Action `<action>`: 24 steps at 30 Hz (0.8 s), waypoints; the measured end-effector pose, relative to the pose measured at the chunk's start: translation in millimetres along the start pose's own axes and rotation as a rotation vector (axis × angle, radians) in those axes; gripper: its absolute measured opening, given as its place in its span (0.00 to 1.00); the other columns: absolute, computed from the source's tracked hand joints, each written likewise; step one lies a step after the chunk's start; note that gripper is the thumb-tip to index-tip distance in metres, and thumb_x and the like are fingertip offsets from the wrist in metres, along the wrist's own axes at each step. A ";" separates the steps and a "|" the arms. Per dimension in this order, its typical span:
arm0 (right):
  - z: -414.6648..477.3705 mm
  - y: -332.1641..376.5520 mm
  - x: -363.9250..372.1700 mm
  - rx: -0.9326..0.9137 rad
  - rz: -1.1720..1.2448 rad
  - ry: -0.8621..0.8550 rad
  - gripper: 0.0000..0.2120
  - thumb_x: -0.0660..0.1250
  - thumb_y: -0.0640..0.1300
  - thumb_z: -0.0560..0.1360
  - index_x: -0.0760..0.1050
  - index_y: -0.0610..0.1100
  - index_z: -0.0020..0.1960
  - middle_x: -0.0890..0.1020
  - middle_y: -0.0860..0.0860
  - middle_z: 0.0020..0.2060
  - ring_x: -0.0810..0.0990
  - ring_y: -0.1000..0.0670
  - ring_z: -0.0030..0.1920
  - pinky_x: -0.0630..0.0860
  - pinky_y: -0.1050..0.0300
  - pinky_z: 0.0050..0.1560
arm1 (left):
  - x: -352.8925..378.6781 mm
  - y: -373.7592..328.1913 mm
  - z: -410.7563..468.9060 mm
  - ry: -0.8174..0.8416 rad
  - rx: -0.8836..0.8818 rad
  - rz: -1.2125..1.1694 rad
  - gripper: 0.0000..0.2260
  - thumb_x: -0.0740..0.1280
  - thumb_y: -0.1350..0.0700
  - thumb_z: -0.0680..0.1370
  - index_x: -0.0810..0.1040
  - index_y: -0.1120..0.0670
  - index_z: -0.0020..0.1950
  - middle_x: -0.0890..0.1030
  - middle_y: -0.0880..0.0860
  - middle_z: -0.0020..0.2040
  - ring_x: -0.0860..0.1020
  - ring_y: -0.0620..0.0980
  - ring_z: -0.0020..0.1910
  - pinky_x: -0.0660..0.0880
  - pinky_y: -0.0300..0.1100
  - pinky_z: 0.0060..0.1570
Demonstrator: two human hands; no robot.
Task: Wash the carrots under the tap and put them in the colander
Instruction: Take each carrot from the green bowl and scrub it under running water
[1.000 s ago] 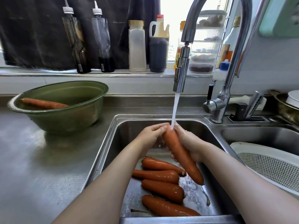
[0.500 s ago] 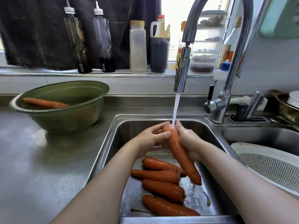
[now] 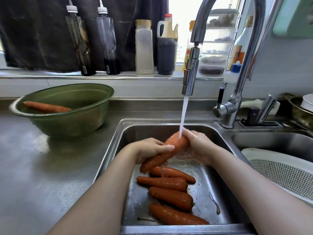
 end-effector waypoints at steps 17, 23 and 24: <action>-8.5 -0.3 13.2 -0.003 -0.243 0.218 0.16 0.64 0.45 0.85 0.70 0.50 0.71 0.77 0.41 0.46 0.76 0.53 0.31 0.72 0.60 0.30 | -25.7 -12.9 -12.6 -0.107 0.172 0.387 0.14 0.70 0.40 0.80 0.84 0.47 0.59 0.86 0.51 0.49 0.86 0.49 0.45 0.81 0.40 0.46; -0.5 8.9 2.2 -0.137 -0.367 -0.152 0.16 0.61 0.60 0.84 0.76 0.49 0.57 0.79 0.45 0.35 0.72 0.52 0.23 0.67 0.61 0.22 | -13.4 -20.1 -2.3 -0.138 0.229 0.403 0.13 0.69 0.40 0.80 0.84 0.48 0.55 0.85 0.54 0.48 0.85 0.50 0.41 0.82 0.47 0.47; -0.4 10.7 0.8 -0.150 -0.363 -0.185 0.17 0.59 0.60 0.85 0.77 0.48 0.55 0.78 0.45 0.33 0.72 0.51 0.22 0.66 0.62 0.21 | -12.9 -20.2 -1.5 -0.141 0.226 0.403 0.13 0.69 0.40 0.80 0.84 0.47 0.55 0.85 0.53 0.48 0.85 0.51 0.42 0.82 0.47 0.47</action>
Point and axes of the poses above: each hand's wrist, its own z-axis towards the middle knuckle, its own x-axis out of the palm, y = z × x, the point moved 7 cm from there along z, towards the middle knuckle
